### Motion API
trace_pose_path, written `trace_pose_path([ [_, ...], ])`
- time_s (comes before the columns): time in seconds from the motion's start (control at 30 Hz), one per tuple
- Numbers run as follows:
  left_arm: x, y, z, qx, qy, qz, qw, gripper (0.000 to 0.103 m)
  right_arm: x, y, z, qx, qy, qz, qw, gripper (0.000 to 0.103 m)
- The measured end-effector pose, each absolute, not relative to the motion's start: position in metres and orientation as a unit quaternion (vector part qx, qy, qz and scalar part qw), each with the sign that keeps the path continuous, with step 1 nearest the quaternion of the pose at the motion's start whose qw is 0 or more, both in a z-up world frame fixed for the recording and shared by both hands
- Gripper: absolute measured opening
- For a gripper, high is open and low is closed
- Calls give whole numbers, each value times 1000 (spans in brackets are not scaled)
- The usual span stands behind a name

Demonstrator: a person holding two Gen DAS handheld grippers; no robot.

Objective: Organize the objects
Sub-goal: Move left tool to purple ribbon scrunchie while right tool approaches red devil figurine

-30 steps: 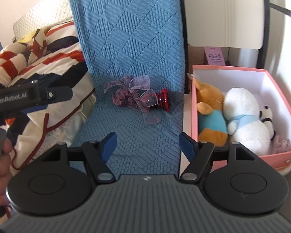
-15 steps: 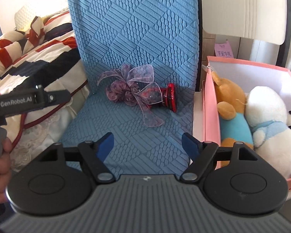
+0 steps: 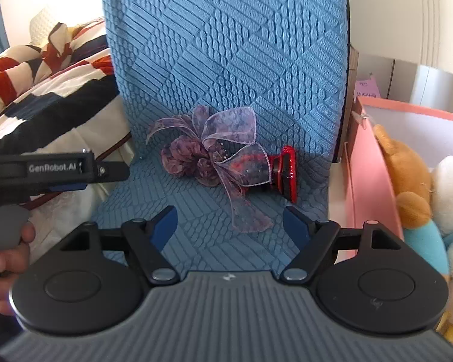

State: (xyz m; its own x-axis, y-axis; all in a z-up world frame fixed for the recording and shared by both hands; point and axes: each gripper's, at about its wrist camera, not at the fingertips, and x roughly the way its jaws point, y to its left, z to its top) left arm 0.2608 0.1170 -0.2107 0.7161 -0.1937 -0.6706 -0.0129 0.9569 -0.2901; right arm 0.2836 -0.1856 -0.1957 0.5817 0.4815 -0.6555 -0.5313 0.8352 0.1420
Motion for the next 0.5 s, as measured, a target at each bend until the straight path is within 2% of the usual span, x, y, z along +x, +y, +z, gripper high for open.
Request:
trace_pose_path([
  [0.3,314,117,-232,-148,394,-56,905,85,323,-162,-208,-19,354,281,892,77],
  [0.37,326,118,-236,-157,401,-54,901,85,334,-158,-212,-15,359,270,893,71],
  [0.5,350,118,-244,-167,412,-62,894,85,356,-154,-220,2,384,251,889,68],
])
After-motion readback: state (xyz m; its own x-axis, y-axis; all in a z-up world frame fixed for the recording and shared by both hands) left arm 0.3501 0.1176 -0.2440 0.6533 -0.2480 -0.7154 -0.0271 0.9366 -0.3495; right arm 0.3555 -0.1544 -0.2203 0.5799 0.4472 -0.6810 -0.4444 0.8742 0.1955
